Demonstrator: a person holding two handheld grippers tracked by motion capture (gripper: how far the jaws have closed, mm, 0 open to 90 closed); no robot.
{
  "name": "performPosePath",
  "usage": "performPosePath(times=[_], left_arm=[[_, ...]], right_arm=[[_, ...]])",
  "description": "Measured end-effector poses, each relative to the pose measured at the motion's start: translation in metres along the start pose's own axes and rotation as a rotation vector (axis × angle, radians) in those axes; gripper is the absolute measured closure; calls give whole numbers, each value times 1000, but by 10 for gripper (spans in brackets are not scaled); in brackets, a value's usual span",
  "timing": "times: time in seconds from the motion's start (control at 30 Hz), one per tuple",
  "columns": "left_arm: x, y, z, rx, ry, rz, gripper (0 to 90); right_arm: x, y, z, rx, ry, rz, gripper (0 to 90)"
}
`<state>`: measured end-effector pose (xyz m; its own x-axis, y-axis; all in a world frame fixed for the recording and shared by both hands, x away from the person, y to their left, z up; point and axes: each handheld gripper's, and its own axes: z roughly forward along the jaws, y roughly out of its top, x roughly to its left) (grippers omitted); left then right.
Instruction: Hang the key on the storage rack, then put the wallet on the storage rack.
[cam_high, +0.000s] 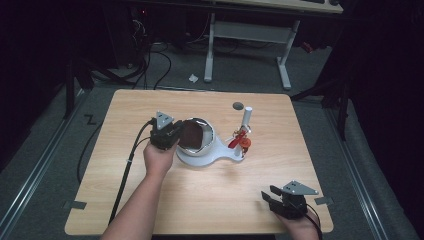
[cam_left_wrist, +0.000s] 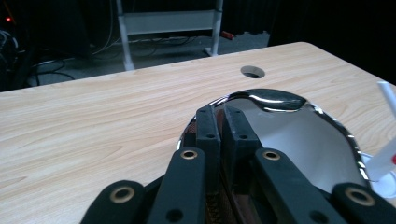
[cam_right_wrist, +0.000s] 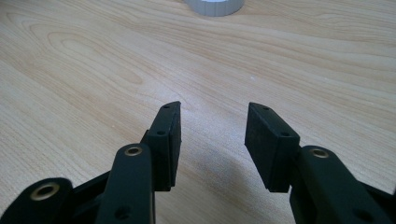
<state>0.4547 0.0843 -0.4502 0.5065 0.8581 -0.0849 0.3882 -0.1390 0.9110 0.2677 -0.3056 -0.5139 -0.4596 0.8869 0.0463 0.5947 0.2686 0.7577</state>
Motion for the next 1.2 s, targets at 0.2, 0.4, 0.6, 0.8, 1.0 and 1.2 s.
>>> performPosePath(times=[0.2, 0.4, 0.6, 0.8, 1.0, 1.2], left_arm=[[1, 0, 0, -11, -1, 3, 817], [1, 2, -4, -15, -21, -6, 642], [-1, 6, -13, -29, -41, -4, 495], [-4, 7, -18, -25, -63, 3, 410], [-6, 0, -29, -16, -73, 17, 339], [-2, -13, -49, -13, -88, 13, 309]], right_arm=[[0, 0, 1, 4, 4, -2, 559], [-2, 0, 1, 3, -1, 6, 547], [-1, 1, 2, 3, -5, 5, 546], [-1, 1, 4, 9, -14, 7, 544], [-2, -4, 4, 21, -21, 10, 543], [-5, -7, -1, 12, -32, 21, 539]])
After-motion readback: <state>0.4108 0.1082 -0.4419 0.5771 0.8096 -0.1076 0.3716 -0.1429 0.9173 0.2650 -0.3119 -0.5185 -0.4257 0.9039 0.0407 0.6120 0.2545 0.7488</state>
